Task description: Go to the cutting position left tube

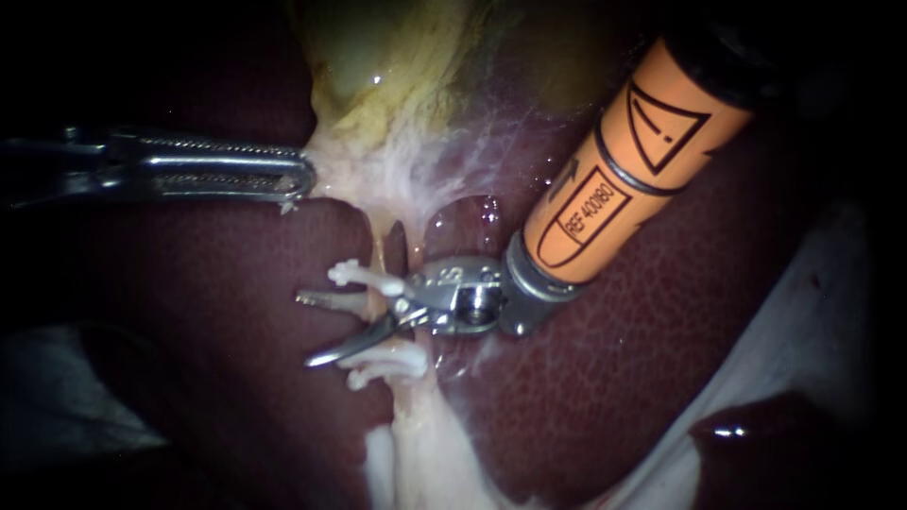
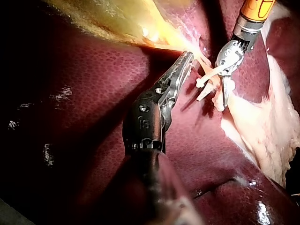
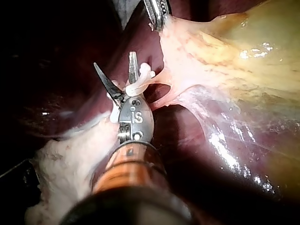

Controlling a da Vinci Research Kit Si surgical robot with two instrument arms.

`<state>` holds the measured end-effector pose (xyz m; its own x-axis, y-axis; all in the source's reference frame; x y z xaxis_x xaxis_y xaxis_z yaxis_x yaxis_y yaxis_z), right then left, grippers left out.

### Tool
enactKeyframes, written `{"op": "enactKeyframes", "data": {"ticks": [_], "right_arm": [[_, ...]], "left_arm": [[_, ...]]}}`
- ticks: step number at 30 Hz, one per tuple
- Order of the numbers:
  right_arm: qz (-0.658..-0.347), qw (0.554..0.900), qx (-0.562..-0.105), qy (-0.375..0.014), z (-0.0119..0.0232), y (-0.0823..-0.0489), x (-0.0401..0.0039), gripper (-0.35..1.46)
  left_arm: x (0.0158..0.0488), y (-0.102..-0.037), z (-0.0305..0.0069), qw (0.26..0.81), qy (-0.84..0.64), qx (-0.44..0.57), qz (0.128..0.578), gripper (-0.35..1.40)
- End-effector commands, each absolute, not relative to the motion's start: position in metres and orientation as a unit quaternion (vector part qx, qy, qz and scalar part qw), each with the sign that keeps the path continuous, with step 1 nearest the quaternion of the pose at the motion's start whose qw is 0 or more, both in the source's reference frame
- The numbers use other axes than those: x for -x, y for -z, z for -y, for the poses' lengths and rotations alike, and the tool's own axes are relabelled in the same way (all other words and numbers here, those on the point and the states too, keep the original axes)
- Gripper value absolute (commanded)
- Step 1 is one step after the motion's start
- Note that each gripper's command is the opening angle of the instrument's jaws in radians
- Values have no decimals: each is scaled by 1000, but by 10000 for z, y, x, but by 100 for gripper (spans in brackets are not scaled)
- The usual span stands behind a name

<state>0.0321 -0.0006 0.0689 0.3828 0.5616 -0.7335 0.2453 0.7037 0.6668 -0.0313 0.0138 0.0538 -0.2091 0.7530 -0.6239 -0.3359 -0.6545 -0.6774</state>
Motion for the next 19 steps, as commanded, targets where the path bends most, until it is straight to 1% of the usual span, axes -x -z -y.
{"op": "enactKeyframes", "data": {"ticks": [1,6,19], "right_arm": [[-546,744,-372,-104,7,-687,-322,137],[-547,737,-384,-100,11,-681,-324,137],[-546,737,-384,-103,10,-682,-324,137]], "left_arm": [[313,-538,-138,363,-751,514,203,-35],[313,-538,-137,363,-751,514,203,-35],[313,-537,-138,363,-751,514,203,-35]]}}
